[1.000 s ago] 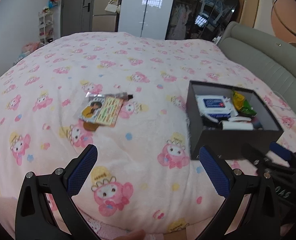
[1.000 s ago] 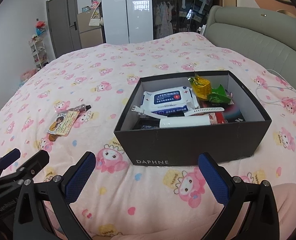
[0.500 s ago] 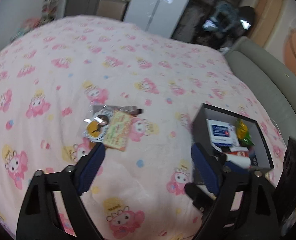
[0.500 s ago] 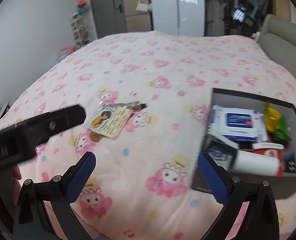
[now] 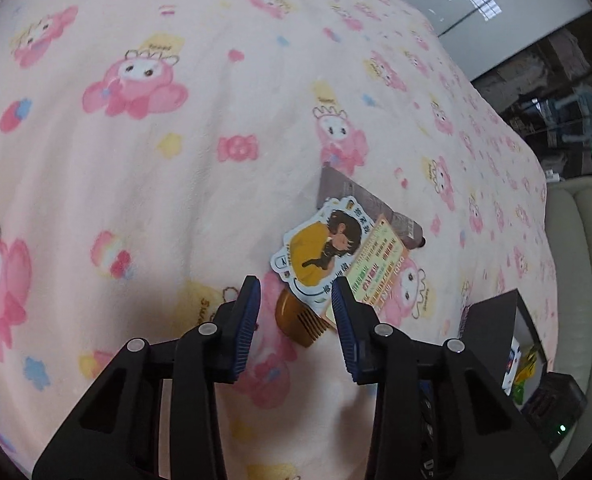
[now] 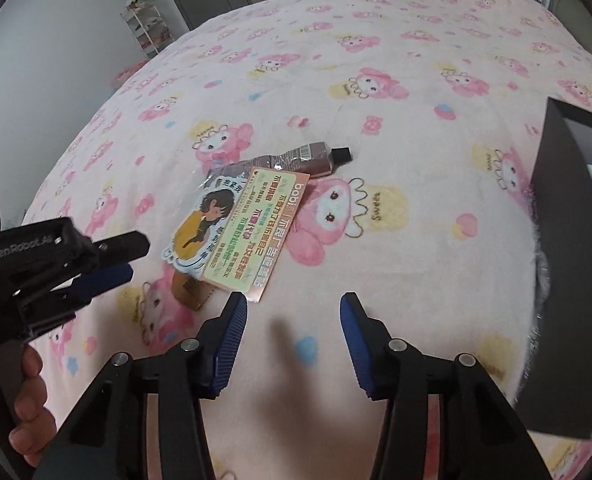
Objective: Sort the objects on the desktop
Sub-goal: 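Lower the right tool over the sticker card and close on its edge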
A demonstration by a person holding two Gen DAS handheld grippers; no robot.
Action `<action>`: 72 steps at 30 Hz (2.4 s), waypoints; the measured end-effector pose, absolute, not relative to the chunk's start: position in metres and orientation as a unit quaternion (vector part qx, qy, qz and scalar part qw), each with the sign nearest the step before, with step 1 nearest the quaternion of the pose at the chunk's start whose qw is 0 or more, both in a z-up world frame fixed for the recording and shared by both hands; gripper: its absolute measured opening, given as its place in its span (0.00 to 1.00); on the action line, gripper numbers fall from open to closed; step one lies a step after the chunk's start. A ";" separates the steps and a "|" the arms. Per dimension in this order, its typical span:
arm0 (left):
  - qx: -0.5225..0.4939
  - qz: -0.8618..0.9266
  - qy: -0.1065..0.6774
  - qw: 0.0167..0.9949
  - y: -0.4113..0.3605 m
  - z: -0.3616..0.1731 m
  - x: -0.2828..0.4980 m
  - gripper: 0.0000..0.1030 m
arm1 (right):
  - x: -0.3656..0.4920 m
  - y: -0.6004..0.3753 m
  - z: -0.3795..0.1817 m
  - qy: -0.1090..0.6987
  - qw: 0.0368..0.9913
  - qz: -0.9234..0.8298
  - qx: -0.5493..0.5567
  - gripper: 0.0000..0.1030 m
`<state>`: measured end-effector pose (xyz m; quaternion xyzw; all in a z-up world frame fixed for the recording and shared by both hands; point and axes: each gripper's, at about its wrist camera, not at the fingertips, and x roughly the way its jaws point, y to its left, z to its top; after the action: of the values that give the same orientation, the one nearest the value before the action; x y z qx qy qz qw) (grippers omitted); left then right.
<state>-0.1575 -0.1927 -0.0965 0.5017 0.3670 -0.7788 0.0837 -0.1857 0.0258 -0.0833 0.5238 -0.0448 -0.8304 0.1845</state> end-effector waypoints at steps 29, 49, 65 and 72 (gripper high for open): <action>0.504 -0.738 0.441 0.084 -0.200 -0.116 -0.151 0.10 | -0.212 0.016 -0.098 -0.138 0.227 -0.790 0.552 0.03; 0.496 -0.710 0.497 0.053 -0.201 -0.138 -0.168 0.05 | -0.218 -0.010 -0.113 -0.149 0.274 -0.778 0.546 0.08; 0.550 -0.699 0.455 -0.046 -0.151 -0.127 -0.160 0.06 | -0.138 0.057 -0.070 -0.158 0.298 -0.765 0.548 0.01; 0.571 -0.687 0.447 -0.039 -0.132 -0.127 -0.103 0.17 | -0.128 0.077 -0.086 -0.120 0.271 -0.760 0.579 0.04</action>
<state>-0.1035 -0.1316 -0.1272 0.5713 0.4468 -0.6874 -0.0389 -0.1284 0.0773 -0.0863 0.5786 -0.1200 -0.7600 0.2706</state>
